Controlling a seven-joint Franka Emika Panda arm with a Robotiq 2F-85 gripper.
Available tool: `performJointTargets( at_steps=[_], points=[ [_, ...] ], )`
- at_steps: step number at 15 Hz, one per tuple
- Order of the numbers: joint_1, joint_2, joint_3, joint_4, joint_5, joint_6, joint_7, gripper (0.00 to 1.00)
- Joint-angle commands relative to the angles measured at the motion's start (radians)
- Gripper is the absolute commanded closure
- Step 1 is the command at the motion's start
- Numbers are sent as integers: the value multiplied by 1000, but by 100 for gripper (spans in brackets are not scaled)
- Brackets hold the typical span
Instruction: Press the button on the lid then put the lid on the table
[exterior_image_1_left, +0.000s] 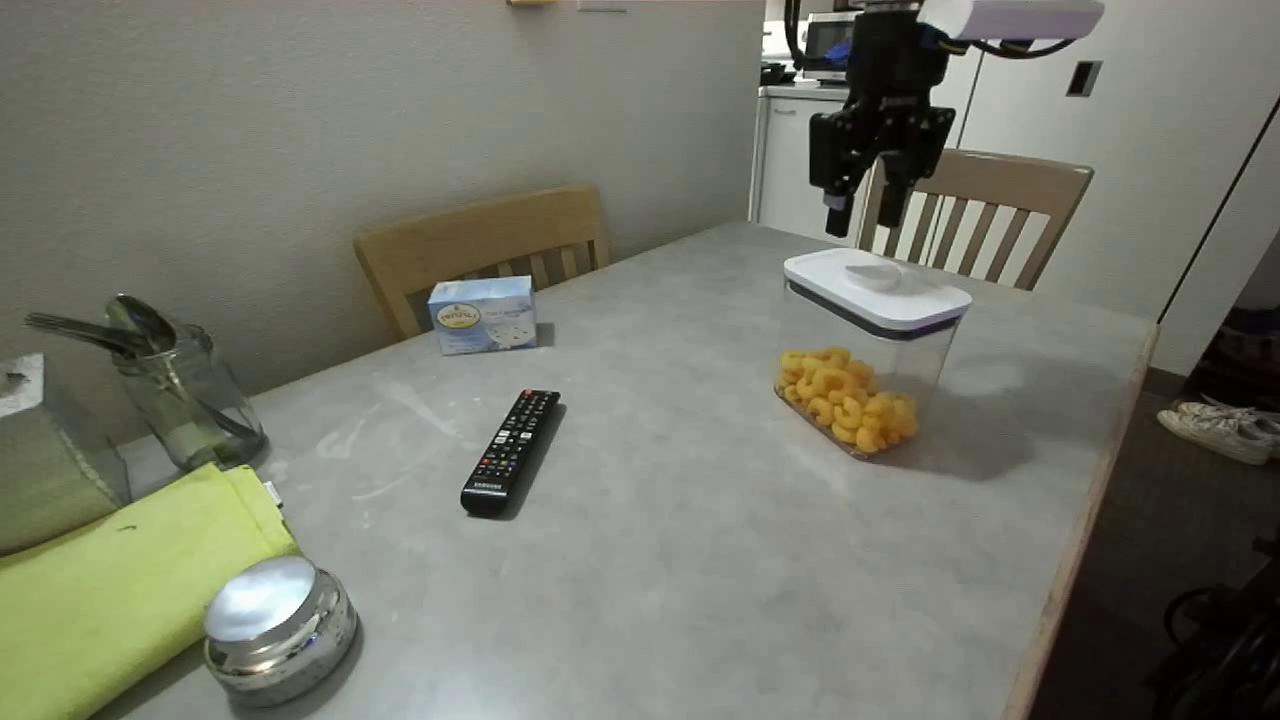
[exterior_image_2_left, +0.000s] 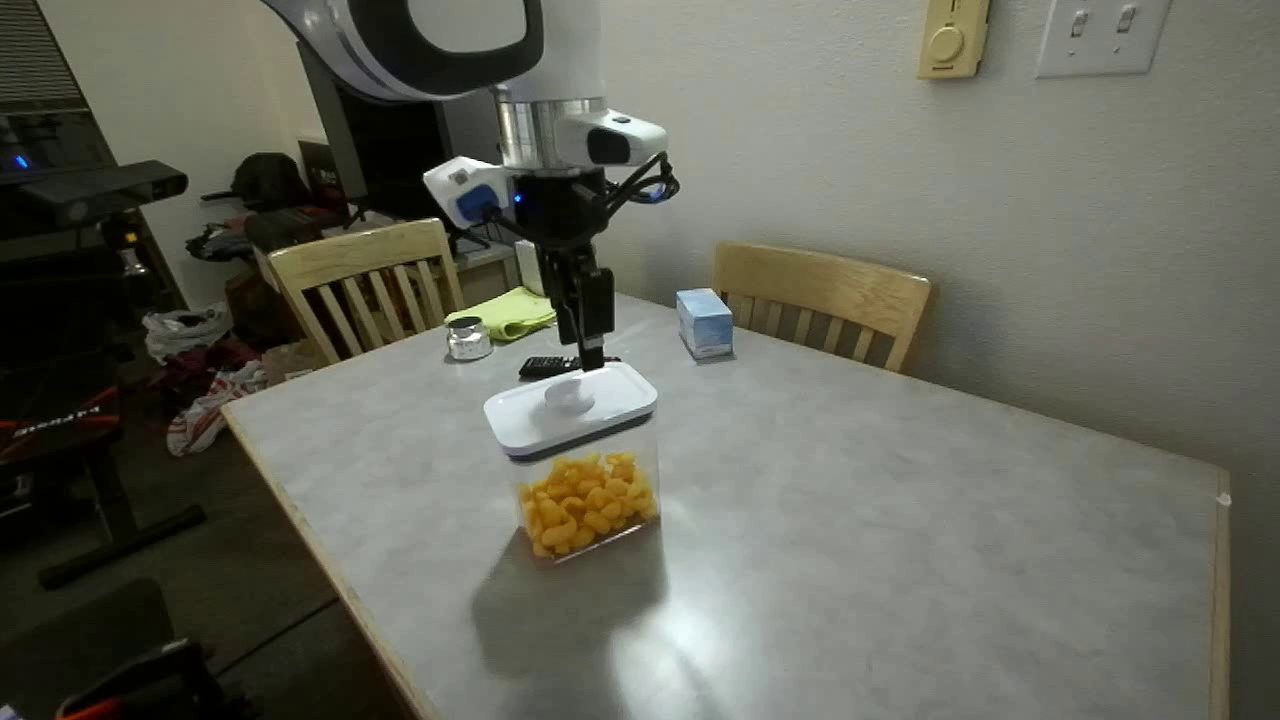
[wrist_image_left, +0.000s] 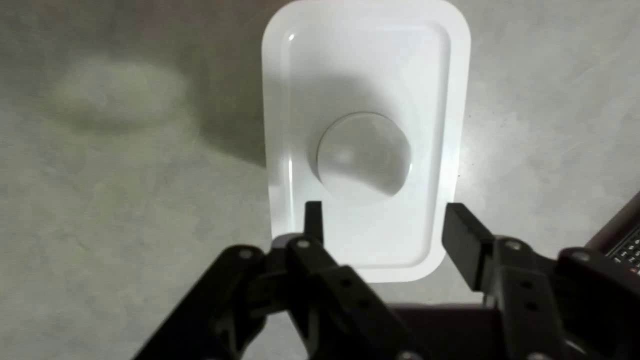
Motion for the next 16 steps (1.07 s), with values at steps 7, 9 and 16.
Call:
performJointTargets(
  at_steps=[7, 9, 16],
  points=[
    [-6, -31, -5, -118, 22, 29, -2, 0],
    [-7, -25, -5, -133, 31, 32, -5, 3],
    [-6, -15, -5, -131, 31, 39, -6, 16]
  ],
)
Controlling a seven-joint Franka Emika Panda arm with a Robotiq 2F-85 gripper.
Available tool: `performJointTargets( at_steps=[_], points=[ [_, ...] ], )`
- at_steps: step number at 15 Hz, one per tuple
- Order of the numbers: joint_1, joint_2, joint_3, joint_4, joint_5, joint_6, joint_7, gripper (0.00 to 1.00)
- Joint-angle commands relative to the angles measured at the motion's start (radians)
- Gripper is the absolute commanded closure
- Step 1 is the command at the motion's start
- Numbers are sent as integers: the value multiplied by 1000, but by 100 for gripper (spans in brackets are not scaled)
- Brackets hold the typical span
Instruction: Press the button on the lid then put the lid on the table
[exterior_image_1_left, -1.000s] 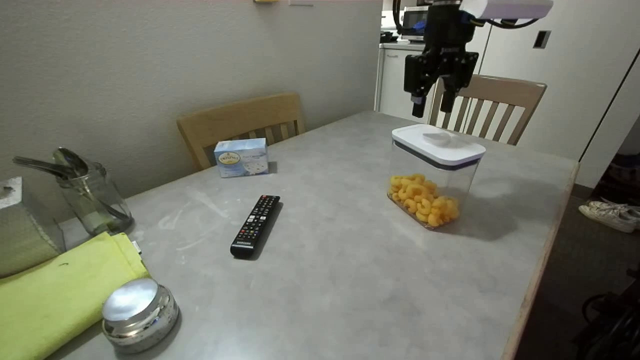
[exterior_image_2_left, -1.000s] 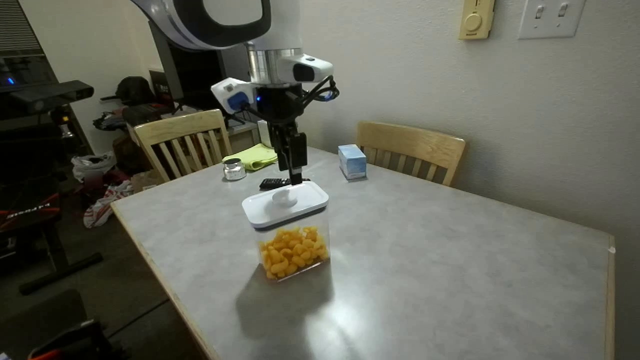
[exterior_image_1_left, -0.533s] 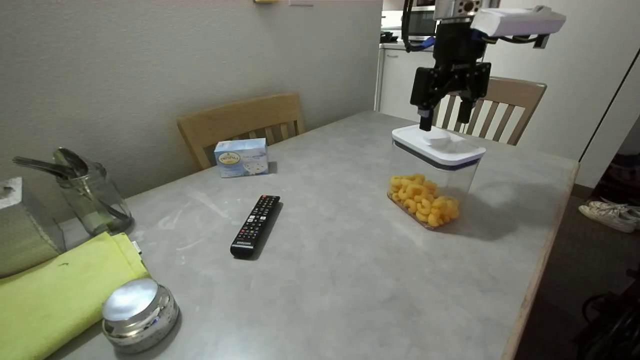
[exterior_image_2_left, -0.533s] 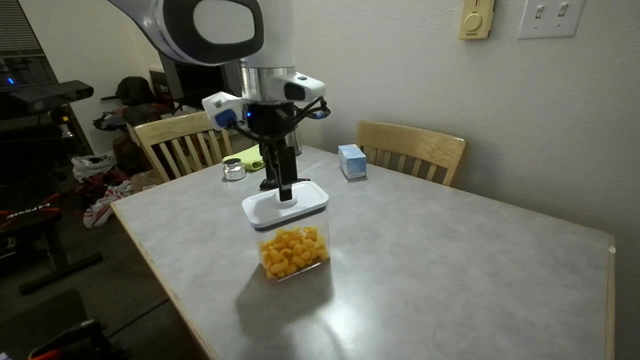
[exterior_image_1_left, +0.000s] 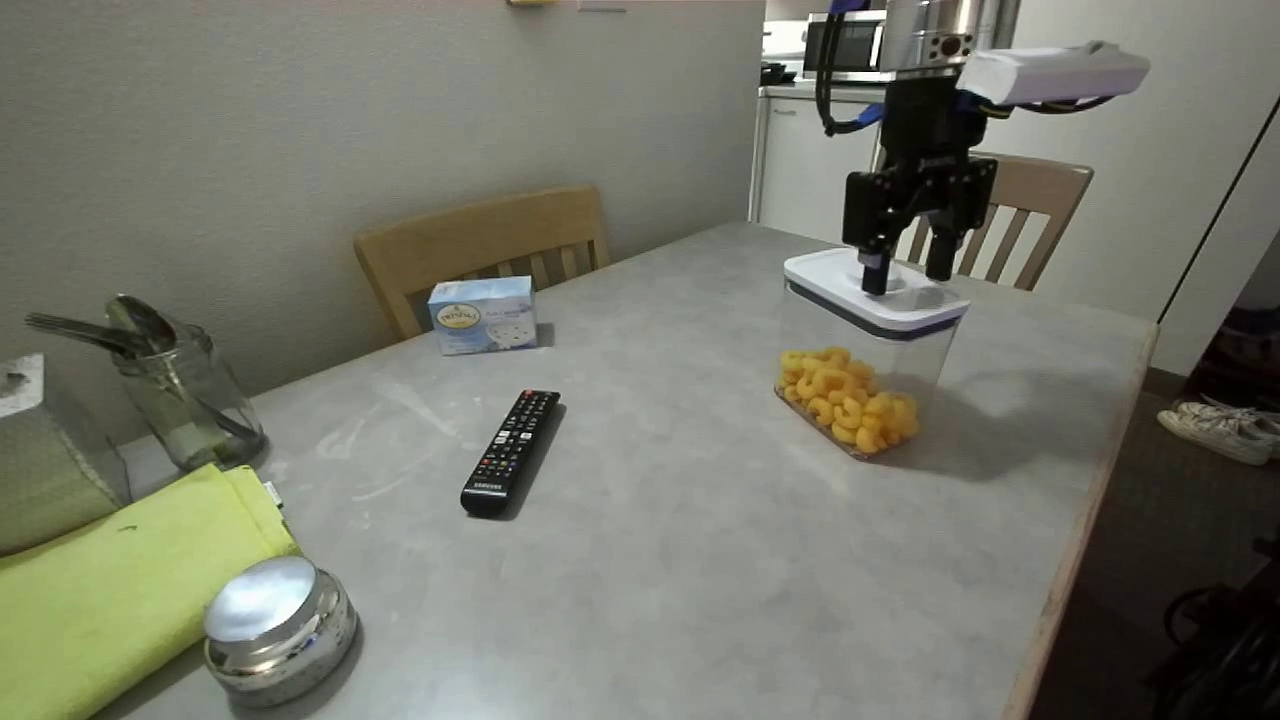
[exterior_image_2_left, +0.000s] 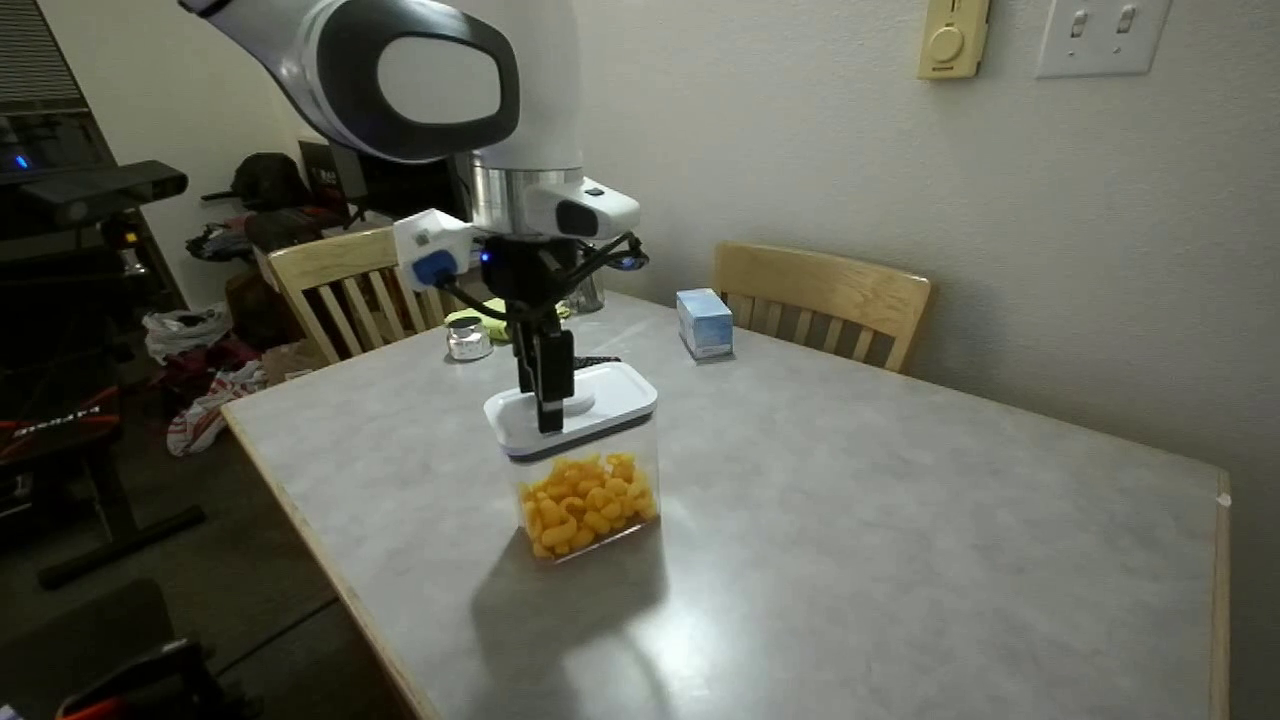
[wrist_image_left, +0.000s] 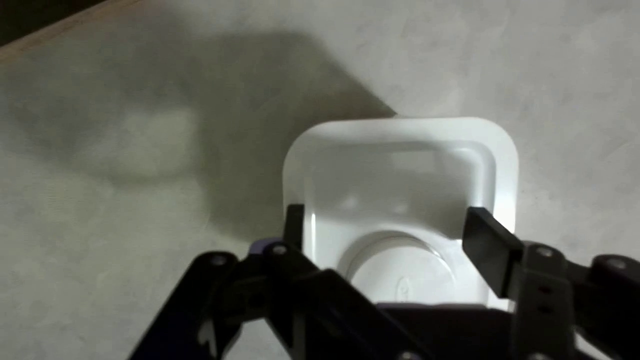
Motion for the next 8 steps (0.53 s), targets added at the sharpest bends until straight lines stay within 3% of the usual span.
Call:
performJointTargets(
  at_steps=[1, 5, 8],
  points=[
    [-4, -2, -5, -5, 9, 36, -11, 13],
    [-3, 8, -5, 13, 3, 63, -15, 6],
    [-4, 15, -5, 23, 2, 77, -18, 6]
  ],
)
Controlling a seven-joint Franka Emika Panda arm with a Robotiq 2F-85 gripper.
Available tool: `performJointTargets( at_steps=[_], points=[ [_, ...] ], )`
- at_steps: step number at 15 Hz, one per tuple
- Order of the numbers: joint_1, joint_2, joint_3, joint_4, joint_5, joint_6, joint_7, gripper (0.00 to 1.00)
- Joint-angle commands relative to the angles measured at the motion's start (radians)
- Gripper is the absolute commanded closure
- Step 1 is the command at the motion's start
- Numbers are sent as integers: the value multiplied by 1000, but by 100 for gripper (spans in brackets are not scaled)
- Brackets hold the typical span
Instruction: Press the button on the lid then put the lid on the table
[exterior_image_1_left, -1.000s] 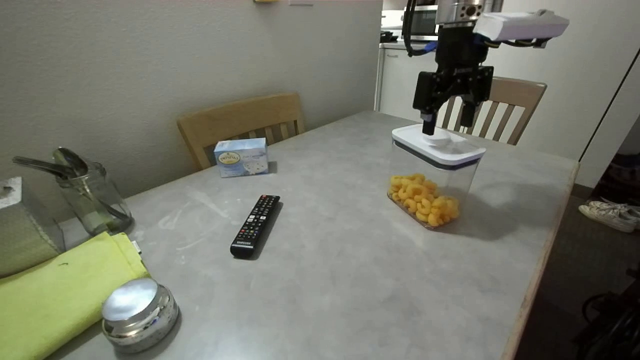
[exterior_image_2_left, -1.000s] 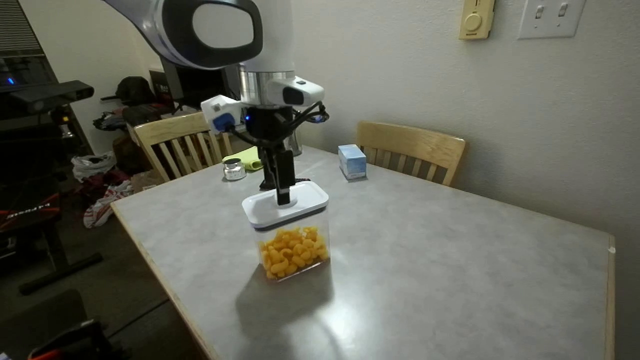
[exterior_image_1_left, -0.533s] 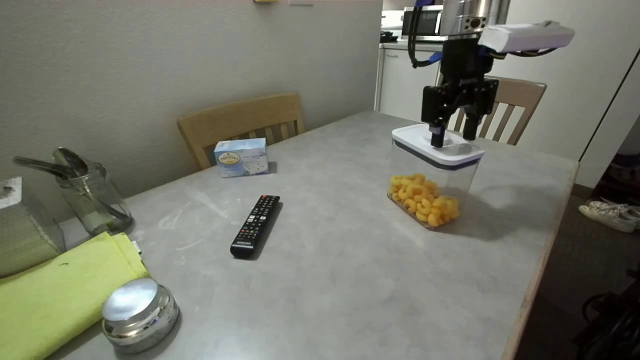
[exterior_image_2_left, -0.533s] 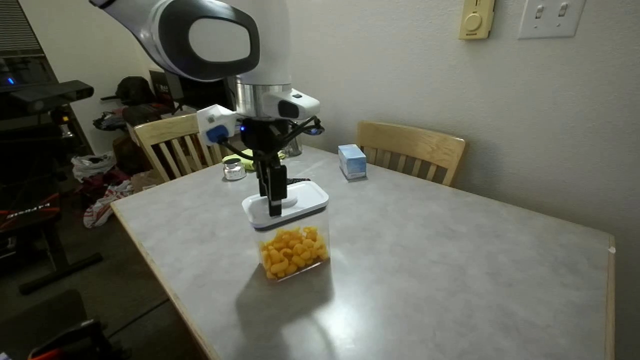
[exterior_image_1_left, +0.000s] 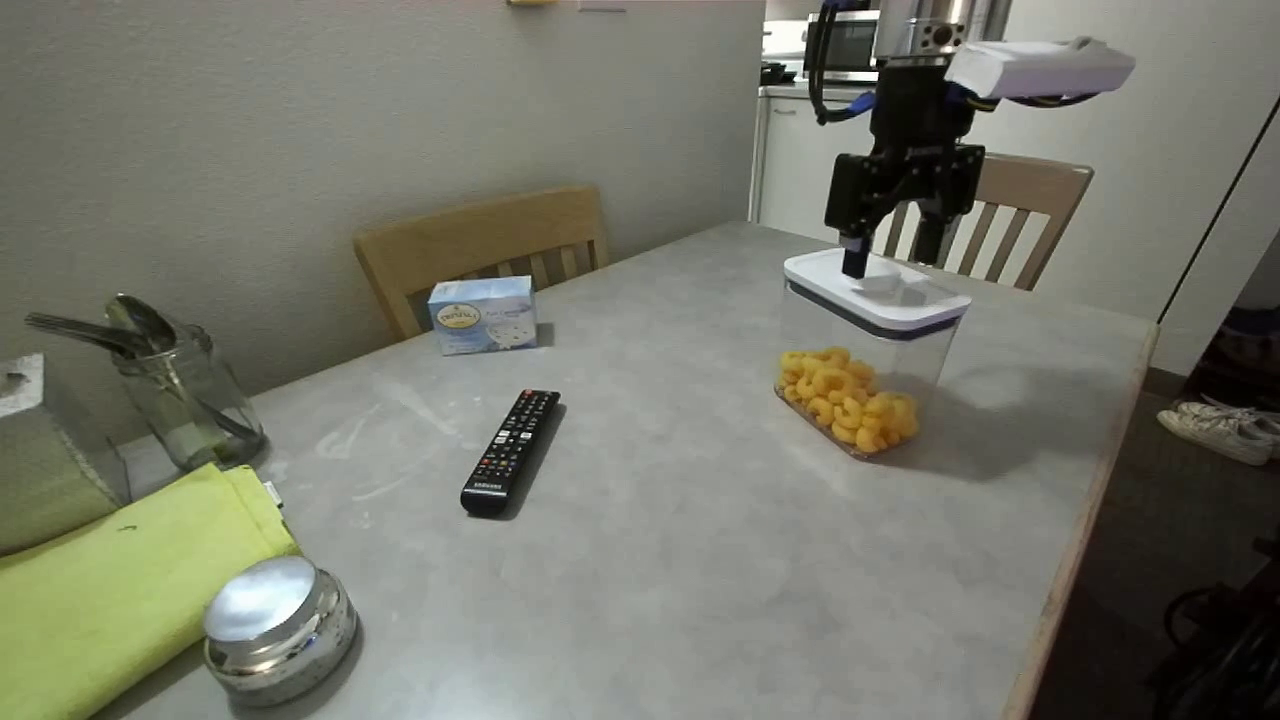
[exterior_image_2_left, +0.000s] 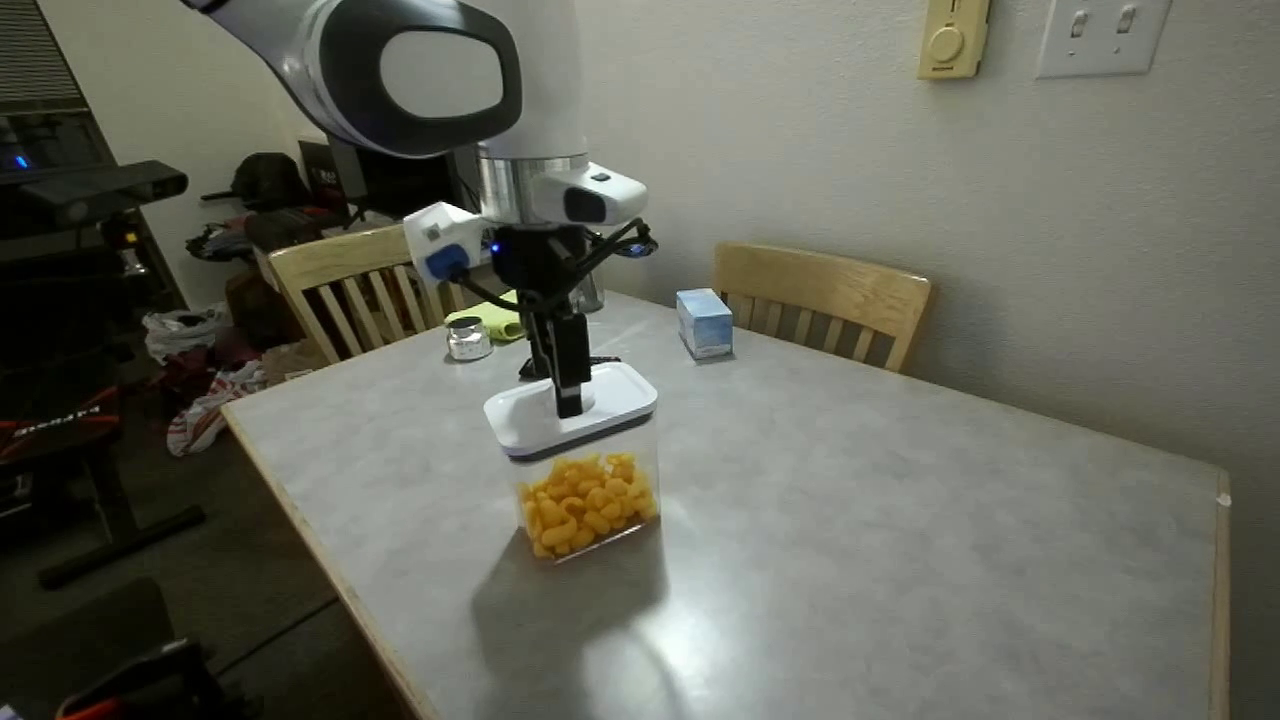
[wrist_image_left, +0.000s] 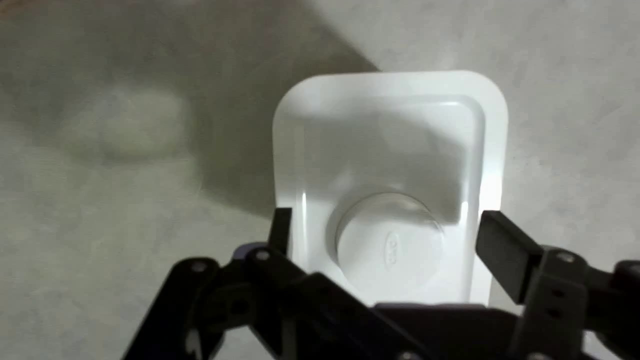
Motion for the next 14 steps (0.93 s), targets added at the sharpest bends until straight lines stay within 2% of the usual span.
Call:
performJointTargets(
  at_steps=[1, 3, 4, 5, 6, 9, 11, 14],
  points=[
    [-4, 16, -5, 15, 2, 28, -17, 8],
    [-4, 21, -4, 19, 5, 39, -20, 13],
    [-4, 23, -4, 21, 7, 42, -21, 21],
    [-4, 24, -3, 21, 9, 44, -22, 24],
    [-4, 26, -3, 22, 10, 47, -23, 39],
    [-4, 28, -3, 24, 13, 50, -24, 59],
    [-4, 31, -2, 27, 15, 50, -24, 68],
    [-4, 34, 0, 34, 20, 49, -27, 73]
  ],
)
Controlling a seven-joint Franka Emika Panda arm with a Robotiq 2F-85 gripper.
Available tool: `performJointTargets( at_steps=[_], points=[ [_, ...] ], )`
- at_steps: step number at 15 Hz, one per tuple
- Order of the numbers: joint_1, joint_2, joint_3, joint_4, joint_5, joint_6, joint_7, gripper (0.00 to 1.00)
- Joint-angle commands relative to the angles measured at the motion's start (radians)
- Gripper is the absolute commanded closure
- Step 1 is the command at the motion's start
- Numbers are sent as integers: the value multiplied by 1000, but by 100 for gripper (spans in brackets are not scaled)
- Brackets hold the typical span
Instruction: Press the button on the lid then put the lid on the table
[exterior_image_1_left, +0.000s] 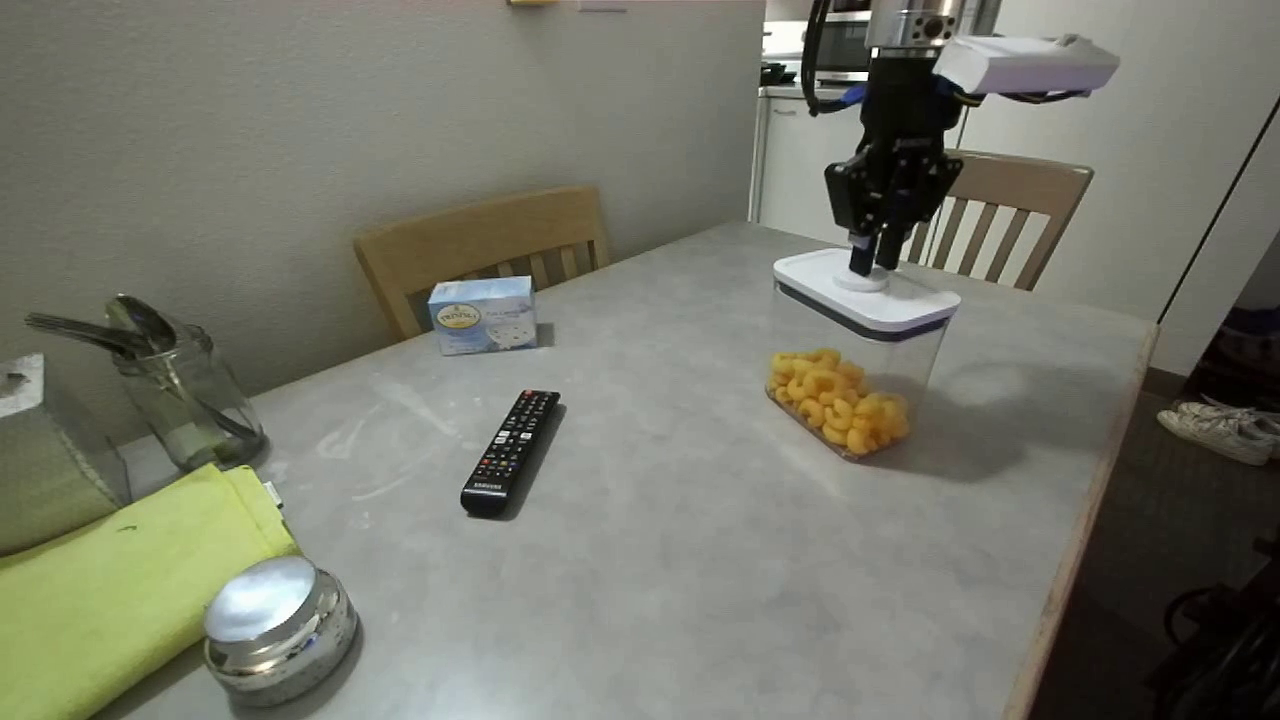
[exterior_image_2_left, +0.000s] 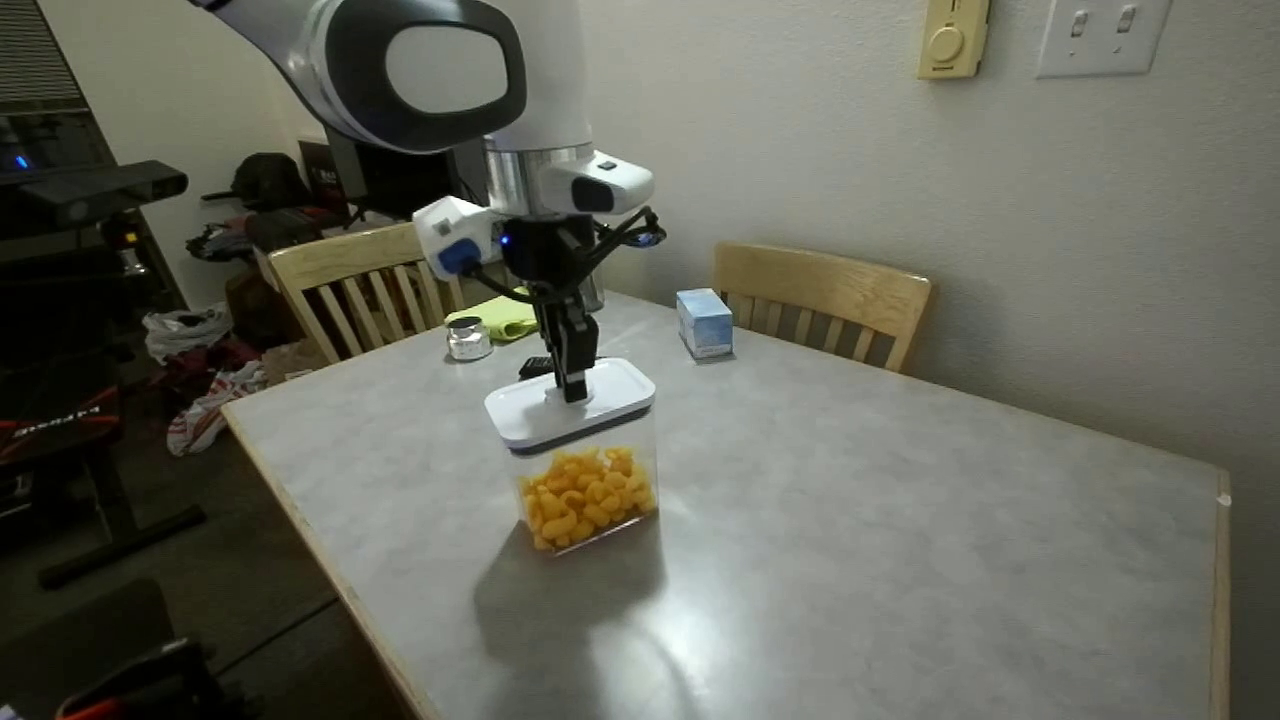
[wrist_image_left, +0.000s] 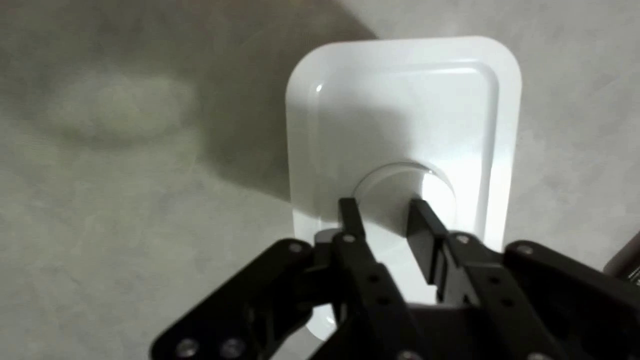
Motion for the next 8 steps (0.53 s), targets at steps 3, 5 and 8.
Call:
performJointTargets(
  at_steps=[3, 5, 8],
  points=[
    [-2, 31, 0, 24, 16, 11, -22, 56],
    [0, 30, -5, 28, -6, 6, -7, 37],
    [-1, 31, -6, 29, -6, 7, -5, 15]
  ],
)
